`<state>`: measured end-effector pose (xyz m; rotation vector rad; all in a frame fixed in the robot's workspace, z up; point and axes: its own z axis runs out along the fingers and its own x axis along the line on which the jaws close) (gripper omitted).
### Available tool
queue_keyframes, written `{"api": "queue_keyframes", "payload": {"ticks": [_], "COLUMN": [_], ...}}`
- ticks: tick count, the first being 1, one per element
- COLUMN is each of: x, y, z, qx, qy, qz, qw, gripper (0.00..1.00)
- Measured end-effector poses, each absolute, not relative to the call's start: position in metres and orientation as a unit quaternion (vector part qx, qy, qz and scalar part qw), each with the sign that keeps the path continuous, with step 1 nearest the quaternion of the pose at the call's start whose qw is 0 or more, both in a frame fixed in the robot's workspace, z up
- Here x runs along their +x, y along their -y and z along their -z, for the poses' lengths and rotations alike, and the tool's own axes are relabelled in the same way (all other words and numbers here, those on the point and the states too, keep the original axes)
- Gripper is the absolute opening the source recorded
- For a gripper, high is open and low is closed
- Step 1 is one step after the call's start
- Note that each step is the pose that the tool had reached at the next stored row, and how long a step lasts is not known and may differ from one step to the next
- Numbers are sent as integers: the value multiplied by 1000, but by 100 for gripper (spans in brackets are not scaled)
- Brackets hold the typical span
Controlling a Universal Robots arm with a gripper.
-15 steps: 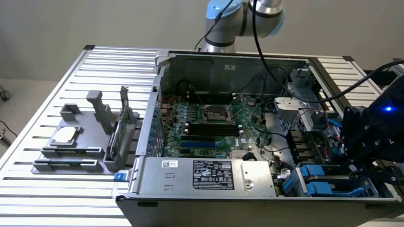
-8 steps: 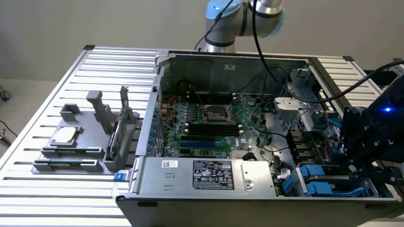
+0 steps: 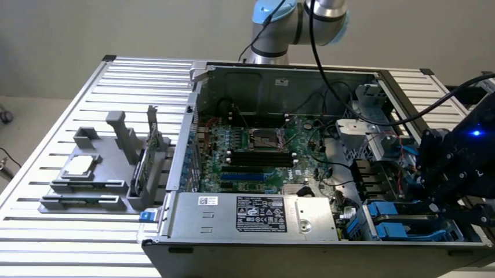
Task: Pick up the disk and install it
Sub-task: 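Insert the first disk wire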
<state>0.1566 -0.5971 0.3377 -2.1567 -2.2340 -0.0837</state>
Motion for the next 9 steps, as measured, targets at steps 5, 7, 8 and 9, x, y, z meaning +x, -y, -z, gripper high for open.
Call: {"api": "queue_keyframes", "payload": {"ticks": [5,7,8,9], "x": [157,157,157,157], "y": [598,598,598,598], "z": [-357,-364,-367,-369], "qx": [-695,-695,-695,-695], "qy": [718,718,718,718], "qz": [27,27,27,27], "qw": [18,18,18,18], "gripper": [25,25,25,25]}}
